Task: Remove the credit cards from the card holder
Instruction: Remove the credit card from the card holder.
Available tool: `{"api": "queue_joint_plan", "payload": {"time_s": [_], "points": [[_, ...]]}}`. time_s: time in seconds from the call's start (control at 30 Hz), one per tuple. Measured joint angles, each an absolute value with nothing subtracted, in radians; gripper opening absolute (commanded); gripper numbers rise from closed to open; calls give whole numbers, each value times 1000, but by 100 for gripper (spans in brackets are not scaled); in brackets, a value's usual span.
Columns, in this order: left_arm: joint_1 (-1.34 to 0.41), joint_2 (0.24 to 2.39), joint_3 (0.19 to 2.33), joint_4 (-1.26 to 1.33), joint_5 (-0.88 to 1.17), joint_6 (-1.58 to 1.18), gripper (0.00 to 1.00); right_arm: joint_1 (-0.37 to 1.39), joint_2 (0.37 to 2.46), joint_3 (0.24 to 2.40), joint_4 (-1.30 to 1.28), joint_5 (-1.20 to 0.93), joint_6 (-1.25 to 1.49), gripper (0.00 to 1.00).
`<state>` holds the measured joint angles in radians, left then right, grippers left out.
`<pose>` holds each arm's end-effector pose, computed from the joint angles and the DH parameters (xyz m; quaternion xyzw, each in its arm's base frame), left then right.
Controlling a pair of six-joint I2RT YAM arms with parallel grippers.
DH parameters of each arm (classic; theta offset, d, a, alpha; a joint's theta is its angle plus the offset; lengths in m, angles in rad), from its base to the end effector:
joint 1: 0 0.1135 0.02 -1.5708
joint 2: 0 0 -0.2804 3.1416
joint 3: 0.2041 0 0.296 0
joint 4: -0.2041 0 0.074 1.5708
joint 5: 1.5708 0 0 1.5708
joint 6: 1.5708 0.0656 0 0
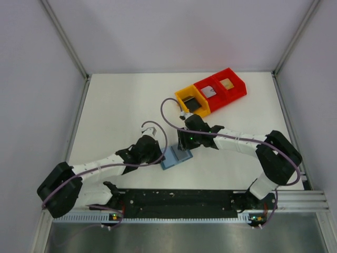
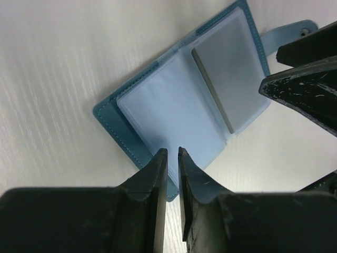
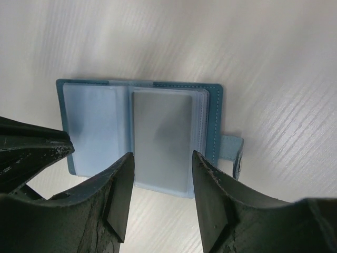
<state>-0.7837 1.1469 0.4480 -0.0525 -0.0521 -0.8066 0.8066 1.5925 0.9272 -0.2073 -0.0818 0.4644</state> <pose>0.1916 -0.1861 0.1333 -0.0209 0.9168 -0.2676 0.2959 0.2596 0.2786 0.1553 -0.1736 0.9228 0.2338 0.2522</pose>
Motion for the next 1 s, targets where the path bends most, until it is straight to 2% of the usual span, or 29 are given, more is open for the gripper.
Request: {"api": "queue_joint_plan", "payload": {"time_s": [0.2,0.63,1.0], "points": [[-784,1249,460,-56,-26,-802,17,807,1617,927,-211,-72,464,48],[-784,1253,460,-56,-18,-802,16,807,1660,927,-210,-84,463,46],[-784,1253,460,-56,-16,-802,16,807,1660,927,-210,-118,456,36]]}}
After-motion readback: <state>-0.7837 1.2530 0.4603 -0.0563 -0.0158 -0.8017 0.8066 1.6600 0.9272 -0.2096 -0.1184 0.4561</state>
